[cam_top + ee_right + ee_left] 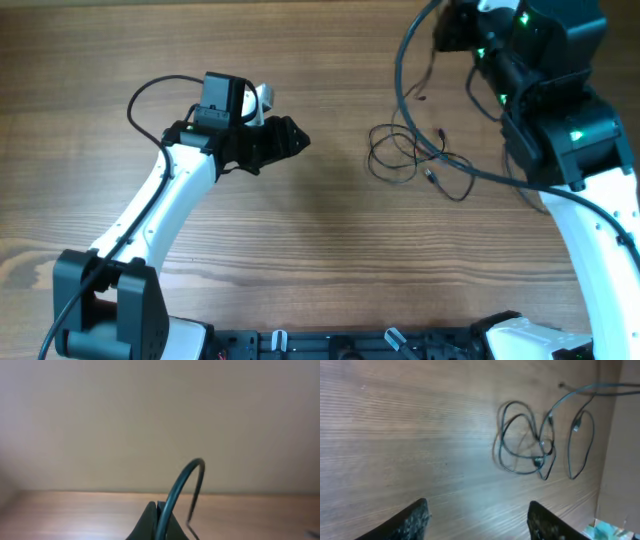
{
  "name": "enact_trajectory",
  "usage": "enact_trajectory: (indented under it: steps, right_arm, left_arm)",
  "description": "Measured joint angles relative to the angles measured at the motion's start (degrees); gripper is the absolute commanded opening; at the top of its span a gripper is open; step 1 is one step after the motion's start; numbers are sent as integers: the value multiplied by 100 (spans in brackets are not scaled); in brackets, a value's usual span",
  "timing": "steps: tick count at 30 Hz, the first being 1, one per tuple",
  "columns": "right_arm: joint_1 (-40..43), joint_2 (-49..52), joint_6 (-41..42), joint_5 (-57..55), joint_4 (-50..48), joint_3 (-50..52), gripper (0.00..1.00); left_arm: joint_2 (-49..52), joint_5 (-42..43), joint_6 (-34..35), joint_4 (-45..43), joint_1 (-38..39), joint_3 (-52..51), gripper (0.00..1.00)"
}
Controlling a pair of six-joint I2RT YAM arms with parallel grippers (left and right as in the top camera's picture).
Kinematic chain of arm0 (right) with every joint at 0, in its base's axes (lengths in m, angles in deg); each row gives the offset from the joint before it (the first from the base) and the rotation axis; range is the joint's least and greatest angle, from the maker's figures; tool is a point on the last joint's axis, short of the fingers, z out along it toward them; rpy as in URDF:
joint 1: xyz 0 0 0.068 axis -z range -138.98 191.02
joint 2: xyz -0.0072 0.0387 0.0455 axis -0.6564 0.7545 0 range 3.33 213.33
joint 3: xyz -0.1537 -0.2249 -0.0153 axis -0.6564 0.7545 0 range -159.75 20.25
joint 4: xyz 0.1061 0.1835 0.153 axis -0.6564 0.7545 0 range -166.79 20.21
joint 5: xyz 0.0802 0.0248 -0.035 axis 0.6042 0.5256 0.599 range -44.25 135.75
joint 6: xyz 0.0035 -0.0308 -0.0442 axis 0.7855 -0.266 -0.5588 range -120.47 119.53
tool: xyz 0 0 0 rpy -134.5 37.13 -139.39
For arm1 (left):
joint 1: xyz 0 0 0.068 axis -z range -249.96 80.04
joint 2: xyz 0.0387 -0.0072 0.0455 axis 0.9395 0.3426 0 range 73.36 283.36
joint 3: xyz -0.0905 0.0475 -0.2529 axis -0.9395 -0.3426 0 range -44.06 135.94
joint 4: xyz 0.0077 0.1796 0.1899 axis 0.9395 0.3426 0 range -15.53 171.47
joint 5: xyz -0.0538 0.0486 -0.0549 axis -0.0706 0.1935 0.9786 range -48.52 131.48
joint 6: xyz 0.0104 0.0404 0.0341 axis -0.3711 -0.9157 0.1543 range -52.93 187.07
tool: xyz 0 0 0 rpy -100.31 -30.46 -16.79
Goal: Untangle cables
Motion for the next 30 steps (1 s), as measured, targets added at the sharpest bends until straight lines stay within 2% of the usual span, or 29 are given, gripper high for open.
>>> enact_trajectory:
  steps: [4,7,8,10,11,15,17,19,23,26,27,28,30]
  right_arm:
    - [31,24,-50,-828,616,-9,4]
    - [557,234,-59,-1440,1016,-20,6]
    - [960,345,-15,-1497,1252,-20,20]
    - [1674,525,52,-1510,1526,-20,87]
    - [2011,592,70,-1445,1655,-20,99]
    - [2771,704,-61,-219,2267,-24,100]
    - [2787,776,-131,120,2782,-28,100]
    - [2789,844,20,286,2892,-28,100]
    - [2771,1117,-129,1690,2957,-28,98]
    - [2524,1670,-332,2326,3165,0,82]
    - [2382,1862,-398,2398,3187,57,67]
    - [2146,2157,-448,2468,3182,166,63]
    - [1878,2573,-444,2542,3121,210,62]
  left_arm:
    - [11,-48,-2,-645,426,0,69]
    - [96,-90,-2,-1086,911,2,71]
    - [184,-157,-2,-1185,1064,2,72]
    - [452,-293,-2,-1346,1368,2,72]
    - [557,-319,-2,-1370,1467,2,72]
    - [1113,-404,-2,-1447,1878,2,70]
    - [1204,-422,-2,-1399,1884,2,70]
    - [1204,-424,-2,-1388,1882,2,70]
    - [1204,-442,-4,-1268,1882,2,67]
    - [1204,-474,-2,-1180,1884,2,64]
    - [1204,-564,-4,-1049,1884,2,64]
    - [1204,-697,-2,-859,1884,2,63]
    - [1204,-848,-2,-721,1882,2,63]
